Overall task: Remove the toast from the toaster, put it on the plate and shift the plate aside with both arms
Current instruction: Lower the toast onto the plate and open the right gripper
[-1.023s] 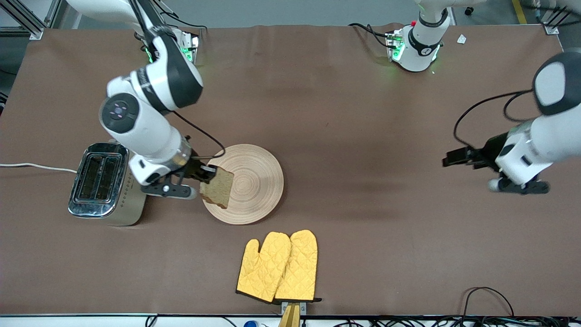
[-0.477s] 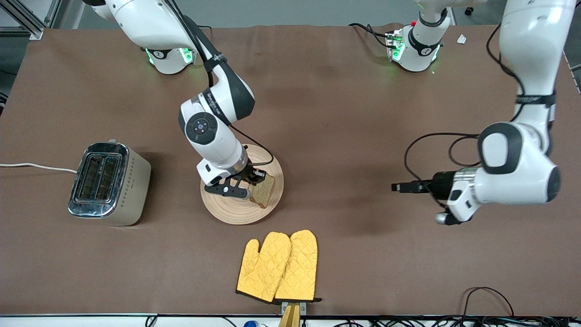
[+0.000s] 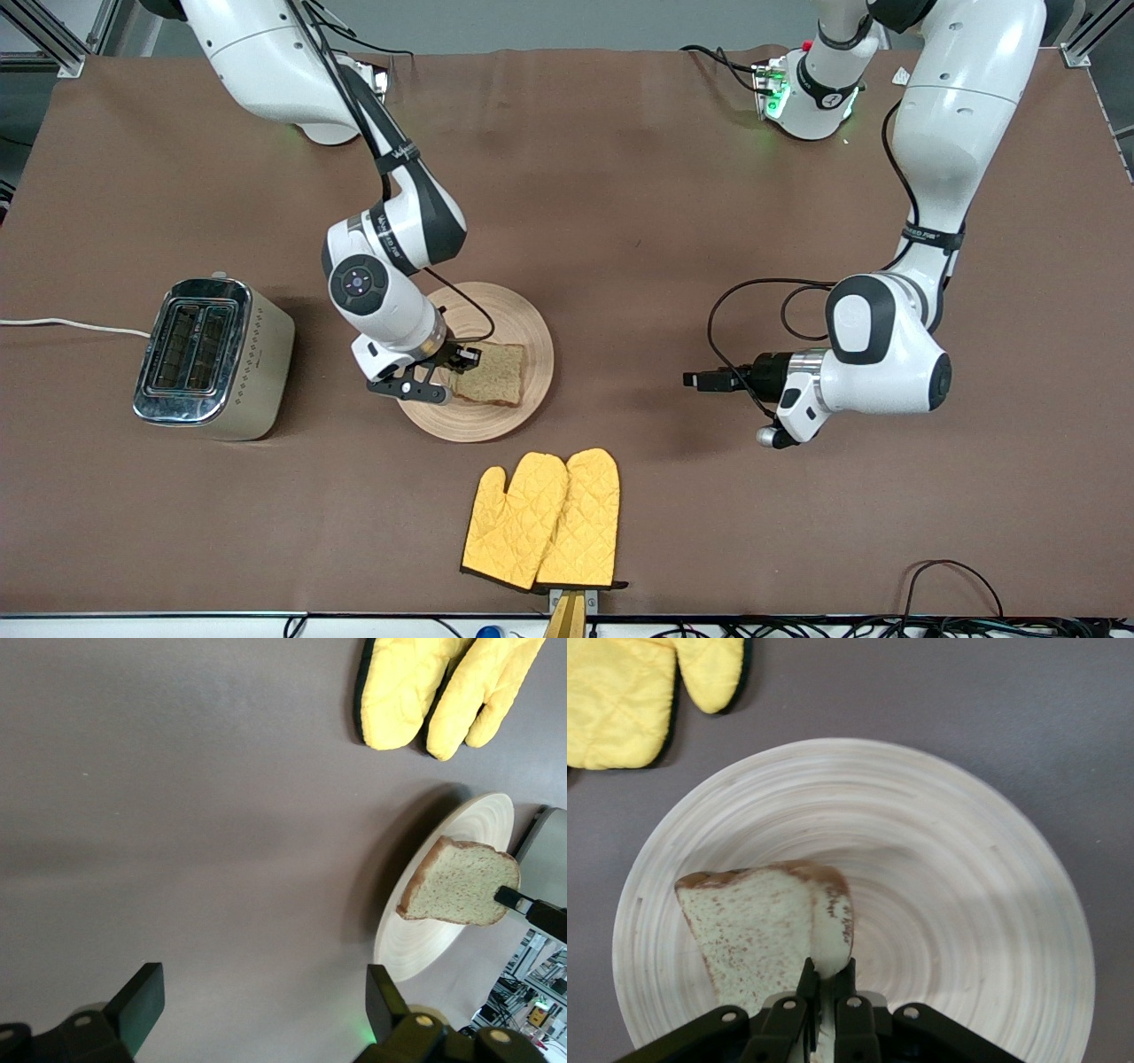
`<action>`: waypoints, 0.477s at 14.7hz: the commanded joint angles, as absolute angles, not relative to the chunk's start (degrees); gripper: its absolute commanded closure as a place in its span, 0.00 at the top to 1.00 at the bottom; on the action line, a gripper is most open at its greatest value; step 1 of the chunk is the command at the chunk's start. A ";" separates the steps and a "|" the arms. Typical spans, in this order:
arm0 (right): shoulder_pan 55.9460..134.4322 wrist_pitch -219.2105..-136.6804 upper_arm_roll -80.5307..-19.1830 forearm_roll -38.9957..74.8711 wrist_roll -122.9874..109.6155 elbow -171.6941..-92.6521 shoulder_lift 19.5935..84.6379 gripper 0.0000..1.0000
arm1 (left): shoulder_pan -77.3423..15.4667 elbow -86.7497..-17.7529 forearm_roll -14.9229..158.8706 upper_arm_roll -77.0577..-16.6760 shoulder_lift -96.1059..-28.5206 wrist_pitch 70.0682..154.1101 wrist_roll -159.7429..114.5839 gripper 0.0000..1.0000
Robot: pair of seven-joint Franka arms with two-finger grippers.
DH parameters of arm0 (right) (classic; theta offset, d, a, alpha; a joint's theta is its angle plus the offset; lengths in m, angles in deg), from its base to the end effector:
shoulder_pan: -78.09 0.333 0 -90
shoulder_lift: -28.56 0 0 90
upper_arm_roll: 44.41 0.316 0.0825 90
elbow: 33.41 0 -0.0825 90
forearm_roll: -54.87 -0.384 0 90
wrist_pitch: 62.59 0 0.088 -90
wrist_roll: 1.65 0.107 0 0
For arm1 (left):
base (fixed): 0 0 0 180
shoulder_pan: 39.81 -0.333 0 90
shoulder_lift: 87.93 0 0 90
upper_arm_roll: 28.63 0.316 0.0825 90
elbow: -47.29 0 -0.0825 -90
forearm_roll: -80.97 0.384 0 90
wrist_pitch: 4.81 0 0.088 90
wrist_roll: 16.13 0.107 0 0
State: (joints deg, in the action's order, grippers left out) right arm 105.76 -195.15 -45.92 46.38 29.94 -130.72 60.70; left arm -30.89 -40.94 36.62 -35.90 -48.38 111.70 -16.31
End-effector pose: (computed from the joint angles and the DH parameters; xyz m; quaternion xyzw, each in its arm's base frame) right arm 0.6089 0.3044 0.2746 -0.9940 0.0935 -0.0003 0.0561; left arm 0.6606 -0.2191 0.2509 0.9255 0.0814 -0.1420 0.3415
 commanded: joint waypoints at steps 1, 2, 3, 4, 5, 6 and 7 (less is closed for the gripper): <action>104.46 -194.52 -45.37 45.29 27.44 -132.47 58.36 0.00 | -28.83 -39.73 34.22 -35.75 -48.30 113.57 -17.18 1.00; 104.02 -194.08 -45.46 45.29 26.57 -132.47 58.18 0.00 | -27.61 -39.73 33.25 -35.75 -48.21 114.36 -17.18 1.00; 103.24 -192.85 -45.38 45.29 25.78 -132.47 58.01 0.00 | -26.46 -39.64 32.20 -35.75 -48.21 115.41 -17.18 1.00; 102.53 -192.32 -45.37 45.29 24.81 -132.55 57.66 0.00 | -25.32 -39.73 30.79 -35.75 -47.77 117.08 -17.27 1.00; 102.09 -191.97 -45.37 45.29 23.76 -133.08 57.39 0.00 | -24.09 -39.55 28.95 -35.75 -46.90 117.96 -17.27 1.00; 101.65 -192.22 -45.46 45.29 23.22 -134.47 56.70 0.00 | -22.34 -39.20 26.76 -35.75 -45.85 118.84 -17.27 1.00; 101.12 -192.49 -45.46 45.29 22.61 -135.62 56.25 0.00 | -20.49 -38.68 24.39 -35.75 -45.31 121.03 -17.27 1.00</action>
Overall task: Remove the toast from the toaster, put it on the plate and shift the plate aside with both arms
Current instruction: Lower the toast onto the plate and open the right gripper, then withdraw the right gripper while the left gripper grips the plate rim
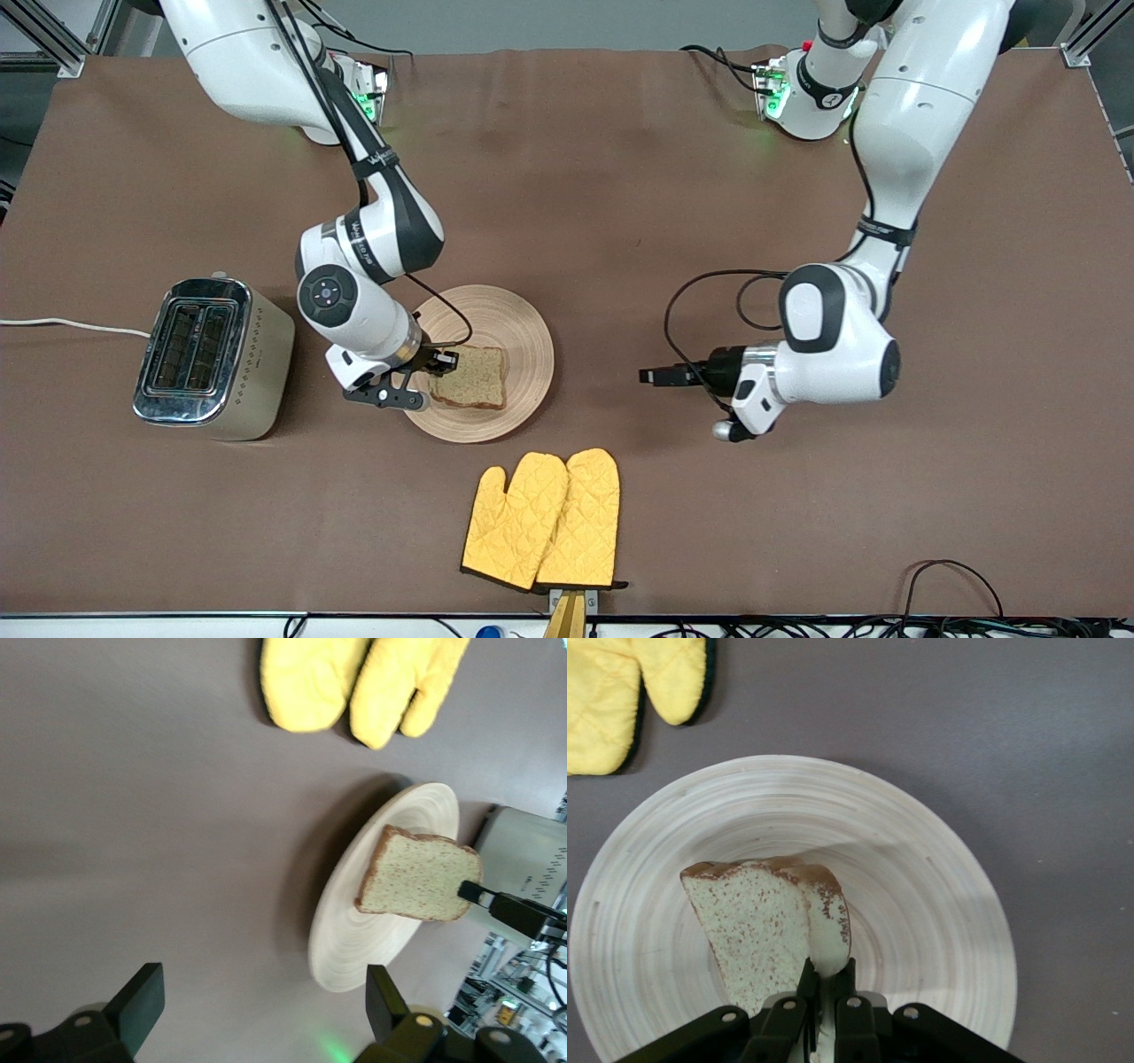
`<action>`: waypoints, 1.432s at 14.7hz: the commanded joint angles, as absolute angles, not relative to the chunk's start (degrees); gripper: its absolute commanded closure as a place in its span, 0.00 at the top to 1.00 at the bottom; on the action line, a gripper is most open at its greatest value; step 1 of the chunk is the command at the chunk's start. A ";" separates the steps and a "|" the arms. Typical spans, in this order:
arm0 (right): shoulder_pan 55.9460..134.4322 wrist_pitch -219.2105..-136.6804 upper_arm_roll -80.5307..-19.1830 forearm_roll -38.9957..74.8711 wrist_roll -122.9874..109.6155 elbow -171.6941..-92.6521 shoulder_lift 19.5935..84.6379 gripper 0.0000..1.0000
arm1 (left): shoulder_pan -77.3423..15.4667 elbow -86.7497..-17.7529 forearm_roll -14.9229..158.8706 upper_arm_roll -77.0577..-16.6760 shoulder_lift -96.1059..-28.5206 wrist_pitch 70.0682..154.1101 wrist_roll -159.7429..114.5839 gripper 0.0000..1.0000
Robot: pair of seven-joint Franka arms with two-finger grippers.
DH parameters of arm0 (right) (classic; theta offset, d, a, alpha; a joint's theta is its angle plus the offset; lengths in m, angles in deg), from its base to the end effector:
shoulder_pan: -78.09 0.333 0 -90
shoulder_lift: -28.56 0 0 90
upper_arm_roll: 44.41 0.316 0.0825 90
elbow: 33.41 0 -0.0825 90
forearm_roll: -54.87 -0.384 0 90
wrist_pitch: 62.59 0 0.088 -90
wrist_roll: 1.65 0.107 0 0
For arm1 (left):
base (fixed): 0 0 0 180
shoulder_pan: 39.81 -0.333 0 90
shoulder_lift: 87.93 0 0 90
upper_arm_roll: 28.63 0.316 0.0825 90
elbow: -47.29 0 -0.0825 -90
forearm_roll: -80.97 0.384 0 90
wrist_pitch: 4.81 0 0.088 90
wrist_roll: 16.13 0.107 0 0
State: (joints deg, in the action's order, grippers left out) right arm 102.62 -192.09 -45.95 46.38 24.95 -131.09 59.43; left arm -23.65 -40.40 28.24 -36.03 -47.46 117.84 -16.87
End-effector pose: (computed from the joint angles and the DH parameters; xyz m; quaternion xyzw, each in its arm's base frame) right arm 0.6188 0.2688 0.2819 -0.9958 0.0760 0.0135 0.0496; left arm 0.6430 -0.3012 0.2518 0.9108 0.0896 -0.1290 0.3818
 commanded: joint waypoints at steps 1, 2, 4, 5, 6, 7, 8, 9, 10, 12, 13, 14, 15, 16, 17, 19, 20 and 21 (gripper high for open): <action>101.03 -192.66 -45.46 45.29 22.26 -136.50 56.08 0.00 | -19.17 -38.15 22.89 -35.75 -44.26 123.22 -17.36 1.00; 100.86 -192.58 -45.38 45.29 22.17 -137.21 55.55 0.00 | -17.94 -37.45 22.17 -35.75 -43.21 124.55 -16.92 1.00; 100.68 -192.75 -45.37 45.29 22.16 -139.31 55.11 0.00 | -15.74 -35.60 20.51 -35.75 -40.49 126.14 -16.57 1.00; 100.42 -192.67 -45.37 45.29 22.16 -139.76 54.93 0.00 | -15.30 -34.64 20.06 -35.75 -39.26 126.15 -16.13 1.00; 100.15 -192.32 -45.37 45.29 22.25 -139.68 54.93 0.09 | -15.12 -33.76 19.97 -35.84 -38.11 126.15 -16.04 1.00; 99.37 -192.14 -45.46 45.29 22.17 -139.50 54.93 0.37 | -14.59 -32.97 19.97 -36.10 -37.06 126.15 -15.87 1.00; 98.58 -192.14 -45.46 45.29 21.29 -139.59 54.58 0.49 | -13.54 -32.26 19.97 -36.27 -36.26 126.23 -15.78 1.00; 98.13 -192.14 -45.46 45.20 19.98 -139.59 54.23 0.69 | -13.01 -31.56 19.97 -36.28 -35.56 126.41 -15.69 1.00; 97.78 -192.05 -45.46 45.29 19.97 -139.50 53.79 1.00 | -12.66 -30.68 19.88 -36.45 -34.94 126.67 -15.17 1.00; 96.03 -190.74 -45.55 45.29 19.00 -139.50 51.78 1.00 | -11.17 -29.19 19.97 -36.45 -33.63 127.02 -12.28 1.00; 95.32 -188.73 -45.55 45.29 18.48 -139.32 50.72 1.00 | -10.90 -28.40 19.88 -36.63 -32.75 127.90 -10.43 1.00; 94.36 -187.49 -45.64 45.29 18.30 -139.41 48.88 1.00 | -10.72 -28.21 19.27 -37.15 -32.30 128.25 -9.72 1.00; 93.31 -185.74 -45.73 45.38 18.21 -139.41 47.04 1.00 | -10.72 -28.21 18.74 -37.68 -32.04 128.34 -9.36 1.00; 91.73 -183.90 -45.81 45.64 18.04 -139.41 45.28 1.00 | -10.72 -28.21 18.65 -37.77 -31.86 128.43 -9.10 1.00; 90.23 -182.66 -45.81 45.82 17.34 -139.41 43.26 1.00 | -10.63 -28.21 18.48 -38.20 -31.86 129.21 -9.01 1.00; 87.34 -181.42 -45.99 45.91 16.37 -139.59 38.96 1.00 | -9.93 -28.30 17.77 -39.17 -31.42 131.32 -9.01 0.99; 85.32 -180.89 -45.99 45.91 16.19 -139.33 37.28 1.00 | -9.15 -28.30 17.51 -39.35 -31.42 132.46 -9.01 0.95; 84.25 -179.85 -45.90 45.91 16.19 -139.15 35.61 1.00 | -8.88 -28.30 17.25 -39.35 -31.33 133.26 -9.01 0.85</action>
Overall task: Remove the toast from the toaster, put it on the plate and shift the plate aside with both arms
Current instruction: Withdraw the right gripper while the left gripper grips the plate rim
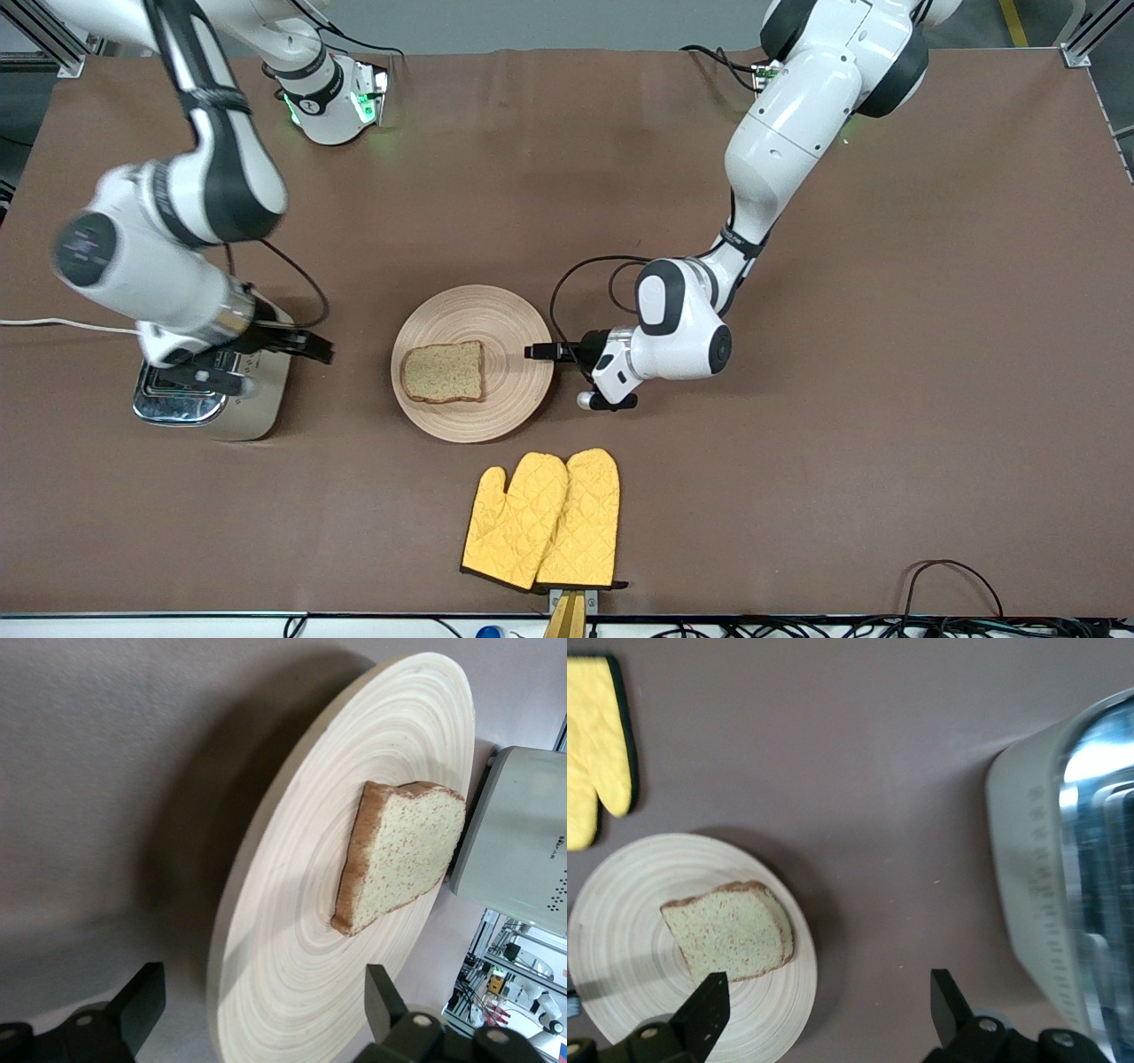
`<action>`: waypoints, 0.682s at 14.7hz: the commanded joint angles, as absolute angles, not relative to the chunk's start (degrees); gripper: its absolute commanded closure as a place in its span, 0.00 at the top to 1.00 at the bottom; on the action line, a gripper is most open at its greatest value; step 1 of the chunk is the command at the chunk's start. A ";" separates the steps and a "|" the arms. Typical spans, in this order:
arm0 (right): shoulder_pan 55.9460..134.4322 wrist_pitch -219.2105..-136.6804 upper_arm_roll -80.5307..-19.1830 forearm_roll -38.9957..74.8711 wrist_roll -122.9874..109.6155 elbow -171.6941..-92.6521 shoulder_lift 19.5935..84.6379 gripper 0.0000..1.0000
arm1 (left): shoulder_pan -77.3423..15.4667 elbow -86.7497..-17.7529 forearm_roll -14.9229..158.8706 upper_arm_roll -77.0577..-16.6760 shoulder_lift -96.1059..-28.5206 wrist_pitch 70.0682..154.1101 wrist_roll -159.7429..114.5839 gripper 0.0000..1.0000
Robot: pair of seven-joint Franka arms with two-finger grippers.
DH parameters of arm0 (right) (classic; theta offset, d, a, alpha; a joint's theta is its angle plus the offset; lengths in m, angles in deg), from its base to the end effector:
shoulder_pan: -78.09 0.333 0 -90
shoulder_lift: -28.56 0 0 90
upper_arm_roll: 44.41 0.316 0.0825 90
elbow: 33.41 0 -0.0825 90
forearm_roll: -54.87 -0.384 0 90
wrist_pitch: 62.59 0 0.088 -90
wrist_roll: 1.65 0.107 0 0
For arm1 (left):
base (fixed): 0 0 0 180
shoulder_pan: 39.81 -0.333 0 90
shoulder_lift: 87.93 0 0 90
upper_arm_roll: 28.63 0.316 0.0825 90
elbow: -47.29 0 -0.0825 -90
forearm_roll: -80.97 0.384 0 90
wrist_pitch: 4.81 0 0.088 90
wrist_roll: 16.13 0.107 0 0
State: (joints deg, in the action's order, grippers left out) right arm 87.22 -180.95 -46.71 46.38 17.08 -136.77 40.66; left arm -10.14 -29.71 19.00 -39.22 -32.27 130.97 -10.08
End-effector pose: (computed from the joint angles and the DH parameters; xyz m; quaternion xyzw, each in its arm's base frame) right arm 0.6171 0.0831 0.4322 -0.9884 0.1361 -0.0111 0.0659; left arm 0.5832 -0.4652 0.1557 0.8997 0.0407 -0.1116 0.4199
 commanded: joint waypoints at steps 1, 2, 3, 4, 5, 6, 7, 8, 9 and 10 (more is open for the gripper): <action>83.46 -177.92 -45.99 45.91 16.27 -139.15 33.51 1.00 | -8.79 -28.30 17.16 -39.35 -31.16 133.87 -9.01 0.68; 82.06 -175.99 -45.99 45.91 15.93 -139.15 31.83 1.00 | -8.79 -28.30 17.07 -39.35 -31.07 134.40 -9.01 0.48; 80.74 -174.49 -45.99 45.91 13.57 -139.15 30.25 1.00 | -8.70 -28.39 16.98 -39.35 -31.07 134.58 -9.01 0.30; 79.07 -172.82 -45.99 45.99 8.50 -139.15 28.41 1.00 | -8.61 -28.39 16.29 -39.35 -31.07 134.93 -9.01 0.23; 77.06 -171.15 -45.99 45.99 5.15 -139.15 26.91 1.00 | -8.52 -28.48 15.15 -39.35 -31.07 135.02 -9.01 0.04; 75.73 -169.65 -45.99 46.08 3.29 -139.15 25.24 1.00 | -8.26 -28.48 14.61 -39.35 -31.07 135.02 -8.92 0.00; 74.76 -168.42 -45.99 47.82 0.66 -139.06 23.83 1.00 | -8.26 -28.48 14.61 -39.35 -31.07 135.02 -8.40 0.00; 74.58 -167.63 -45.90 50.02 -1.11 -138.89 22.69 1.00 | -8.35 -28.65 14.52 -39.35 -31.07 135.28 -6.74 0.00; 74.58 -165.44 -45.90 51.08 -1.74 -137.32 22.50 1.00 | -8.43 -28.74 14.35 -39.35 -31.07 135.29 -5.16 0.00; 74.49 -162.81 -45.90 51.88 -1.74 -135.56 22.59 1.00 | -8.70 -28.83 14.34 -39.35 -31.07 135.29 -3.92 0.00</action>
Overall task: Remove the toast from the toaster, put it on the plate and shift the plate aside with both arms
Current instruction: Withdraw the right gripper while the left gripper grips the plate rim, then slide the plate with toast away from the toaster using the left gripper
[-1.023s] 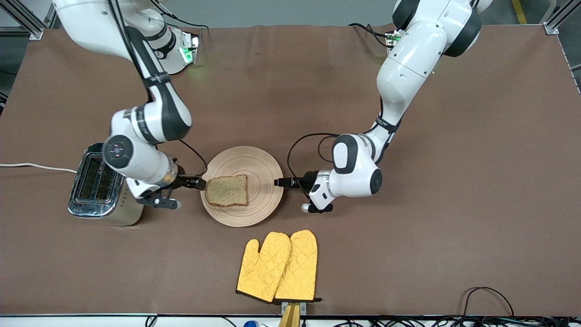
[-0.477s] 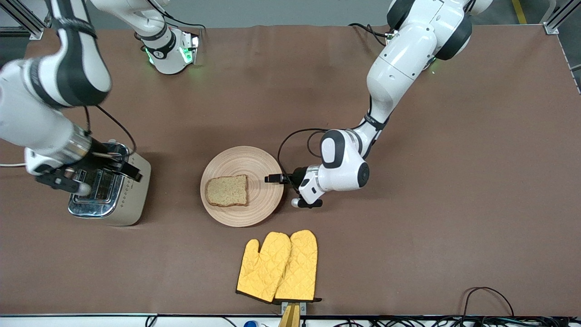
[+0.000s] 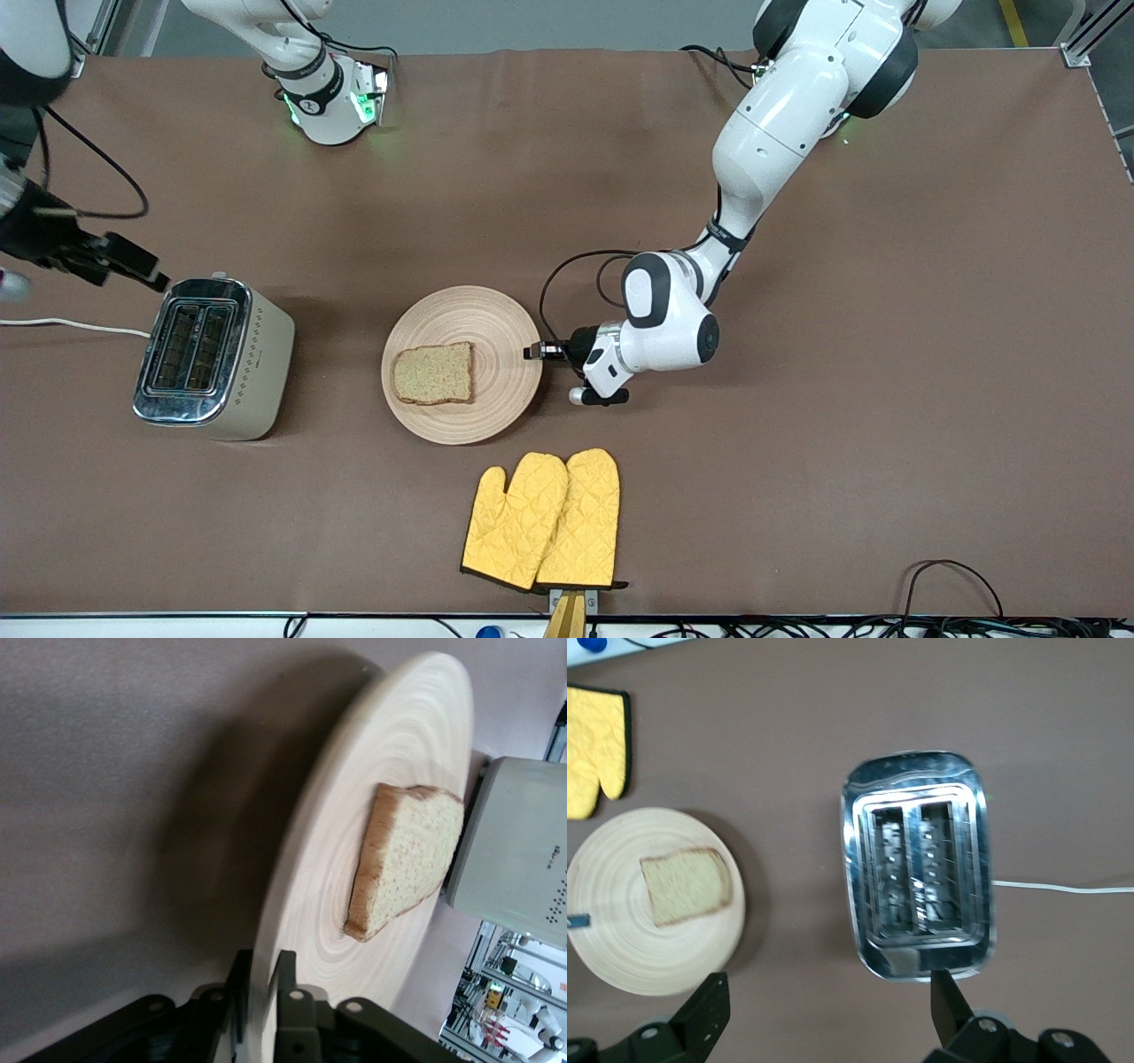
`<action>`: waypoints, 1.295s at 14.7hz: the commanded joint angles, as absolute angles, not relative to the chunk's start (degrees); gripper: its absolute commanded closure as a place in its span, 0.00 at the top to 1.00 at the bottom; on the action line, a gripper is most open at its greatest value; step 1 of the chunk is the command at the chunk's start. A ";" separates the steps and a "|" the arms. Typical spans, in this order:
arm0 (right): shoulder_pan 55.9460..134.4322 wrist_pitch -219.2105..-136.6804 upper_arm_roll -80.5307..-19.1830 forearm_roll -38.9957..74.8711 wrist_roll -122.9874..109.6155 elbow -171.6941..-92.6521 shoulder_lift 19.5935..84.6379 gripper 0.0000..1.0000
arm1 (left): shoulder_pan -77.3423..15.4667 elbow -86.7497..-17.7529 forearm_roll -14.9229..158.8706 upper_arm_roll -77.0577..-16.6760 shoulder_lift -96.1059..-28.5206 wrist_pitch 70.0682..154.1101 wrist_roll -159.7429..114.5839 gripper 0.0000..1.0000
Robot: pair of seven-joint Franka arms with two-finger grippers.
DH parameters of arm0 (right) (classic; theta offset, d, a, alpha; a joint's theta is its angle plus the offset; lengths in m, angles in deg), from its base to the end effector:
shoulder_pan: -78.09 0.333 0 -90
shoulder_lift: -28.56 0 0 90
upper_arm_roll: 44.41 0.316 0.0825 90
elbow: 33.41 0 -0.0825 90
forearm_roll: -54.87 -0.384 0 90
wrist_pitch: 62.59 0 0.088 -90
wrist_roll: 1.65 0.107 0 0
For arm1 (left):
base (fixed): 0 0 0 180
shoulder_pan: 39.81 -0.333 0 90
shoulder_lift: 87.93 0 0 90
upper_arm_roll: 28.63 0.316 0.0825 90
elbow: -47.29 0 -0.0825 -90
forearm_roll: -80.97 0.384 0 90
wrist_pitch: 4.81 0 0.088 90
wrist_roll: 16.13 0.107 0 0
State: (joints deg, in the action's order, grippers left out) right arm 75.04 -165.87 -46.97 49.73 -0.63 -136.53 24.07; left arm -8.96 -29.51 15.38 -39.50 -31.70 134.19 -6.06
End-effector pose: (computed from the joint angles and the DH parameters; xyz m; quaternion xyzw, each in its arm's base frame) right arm 0.5440 -0.0467 0.5792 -0.9959 0.0662 -0.0423 0.0441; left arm 0.5779 -0.4749 0.1518 0.8958 0.0364 -0.0867 0.4344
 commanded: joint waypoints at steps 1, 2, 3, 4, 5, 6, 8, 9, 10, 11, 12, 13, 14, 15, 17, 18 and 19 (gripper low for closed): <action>74.57 -160.87 -45.90 52.75 -2.09 -134.06 22.67 1.00 | -9.22 -28.83 14.52 -39.35 -31.42 135.29 -2.95 0.00; 74.75 -159.46 -45.64 53.20 -2.18 -133.18 22.67 1.00 | -10.01 -28.83 14.69 -39.35 -32.03 134.94 -2.42 0.00; 75.10 -158.14 -45.38 53.64 -2.44 -131.69 22.67 1.00 | -11.24 -29.09 14.78 -39.35 -32.73 134.15 -2.42 0.00; 75.71 -156.56 -45.29 54.95 -2.36 -130.28 22.67 1.00 | -12.20 -30.05 14.78 -39.44 -34.39 132.06 -2.33 0.00; 76.50 -156.28 -45.37 56.53 -2.44 -129.92 22.76 1.00 | -13.43 -30.49 14.87 -39.44 -35.54 129.08 -1.98 0.00; 77.12 -156.19 -45.37 57.50 -2.45 -129.92 22.76 1.00 | -15.79 -30.58 15.13 -39.44 -36.42 126.09 -1.54 0.00; 77.47 -156.11 -45.37 59.26 -2.62 -129.92 22.76 1.00 | -20.01 -30.59 15.14 -39.44 -37.31 119.15 2.83 0.00; 77.48 -156.10 -45.37 59.35 -2.88 -129.92 22.68 1.00 | -23.17 -30.59 15.14 -39.44 -37.40 114.77 6.07 0.00; 77.48 -156.19 -45.37 59.44 -2.88 -129.92 22.76 1.00 | -25.98 -30.59 15.14 -39.35 -37.40 110.20 9.50 0.00; 77.48 -156.28 -45.37 59.44 -2.80 -129.92 22.85 1.00 | -28.88 -30.67 15.57 -39.18 -37.40 105.71 11.88 0.00; 77.21 -156.54 -45.55 59.44 -2.88 -129.74 22.85 1.00 | -31.52 -30.93 18.27 -39.26 -37.48 102.28 13.47 0.00; 77.04 -156.37 -45.72 59.44 -2.97 -128.87 22.94 1.00 | -35.29 -31.29 21.95 -39.44 -37.92 99.02 13.84 0.00; 76.86 -156.28 -45.90 59.44 -2.89 -128.43 23.03 1.00 | -38.55 -31.20 24.25 -39.53 -38.01 95.94 14.10 0.00; 76.60 -156.37 -45.90 59.44 -2.71 -128.42 23.03 1.00 | -41.80 -31.20 25.49 -39.44 -38.01 93.04 14.45 0.00; 74.50 -156.45 -45.90 58.65 -2.80 -128.34 23.29 1.00 | -48.92 -31.11 27.34 -39.44 -37.84 88.73 16.21 0.00; 74.23 -156.54 -45.90 58.56 -2.80 -128.25 23.38 1.00 | -52.00 -31.11 29.61 -39.44 -37.92 87.40 16.74 0.00; 74.14 -156.46 -45.90 58.13 -2.80 -127.55 23.64 1.00 | -54.64 -31.11 31.90 -39.53 -37.84 86.34 17.70 0.00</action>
State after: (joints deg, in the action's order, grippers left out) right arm 75.38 -156.86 -46.32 58.54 -2.22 -129.10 22.86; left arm -49.67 -29.27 29.34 -38.45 -35.72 89.74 15.97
